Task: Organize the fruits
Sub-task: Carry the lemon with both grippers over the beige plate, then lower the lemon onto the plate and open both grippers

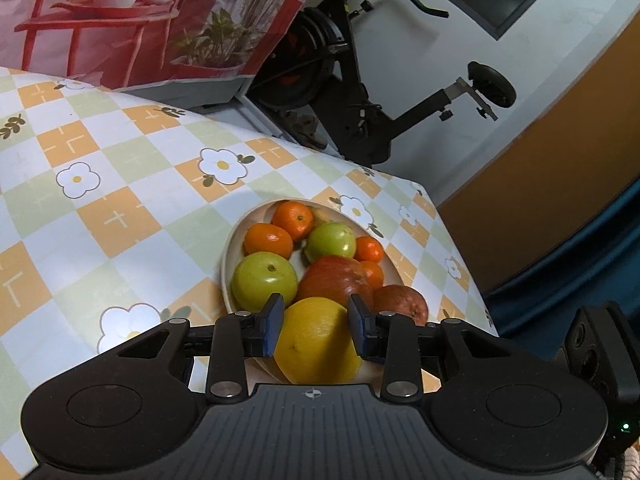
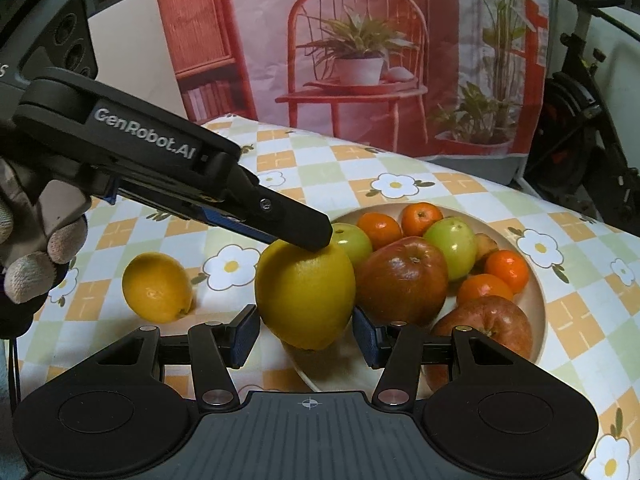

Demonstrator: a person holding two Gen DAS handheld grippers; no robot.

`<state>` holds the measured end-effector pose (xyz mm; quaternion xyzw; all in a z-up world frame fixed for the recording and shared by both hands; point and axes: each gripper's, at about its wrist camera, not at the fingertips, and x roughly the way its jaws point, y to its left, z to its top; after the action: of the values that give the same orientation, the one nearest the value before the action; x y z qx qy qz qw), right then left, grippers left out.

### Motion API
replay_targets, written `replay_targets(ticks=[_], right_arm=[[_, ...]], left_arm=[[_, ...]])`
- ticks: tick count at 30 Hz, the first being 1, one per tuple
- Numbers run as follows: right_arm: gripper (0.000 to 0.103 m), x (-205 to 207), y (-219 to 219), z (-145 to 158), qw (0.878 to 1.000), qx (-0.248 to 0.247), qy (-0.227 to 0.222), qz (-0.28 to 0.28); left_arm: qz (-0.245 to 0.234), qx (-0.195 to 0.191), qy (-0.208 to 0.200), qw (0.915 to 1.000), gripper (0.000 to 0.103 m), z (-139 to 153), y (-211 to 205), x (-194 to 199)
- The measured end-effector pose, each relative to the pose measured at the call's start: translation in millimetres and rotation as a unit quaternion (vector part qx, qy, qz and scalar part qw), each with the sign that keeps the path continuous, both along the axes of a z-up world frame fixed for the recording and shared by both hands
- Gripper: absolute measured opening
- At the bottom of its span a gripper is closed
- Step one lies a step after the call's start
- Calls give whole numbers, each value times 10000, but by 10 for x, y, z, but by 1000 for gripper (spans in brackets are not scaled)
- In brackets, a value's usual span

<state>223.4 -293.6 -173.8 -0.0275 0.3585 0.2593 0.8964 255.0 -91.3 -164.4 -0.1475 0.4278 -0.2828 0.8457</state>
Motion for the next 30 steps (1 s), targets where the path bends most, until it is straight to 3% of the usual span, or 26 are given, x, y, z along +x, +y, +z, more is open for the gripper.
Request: replay_targets(ticks=[10,30], right_arm=[[47,68,-55,-35,9996,189,185,-101],[47,132,-121,-90,9967,480,510,-420]], left_arm=[[6,112,57,9999,33,-53,-25,71],[157,433,-237,9987,32,50,39,23]])
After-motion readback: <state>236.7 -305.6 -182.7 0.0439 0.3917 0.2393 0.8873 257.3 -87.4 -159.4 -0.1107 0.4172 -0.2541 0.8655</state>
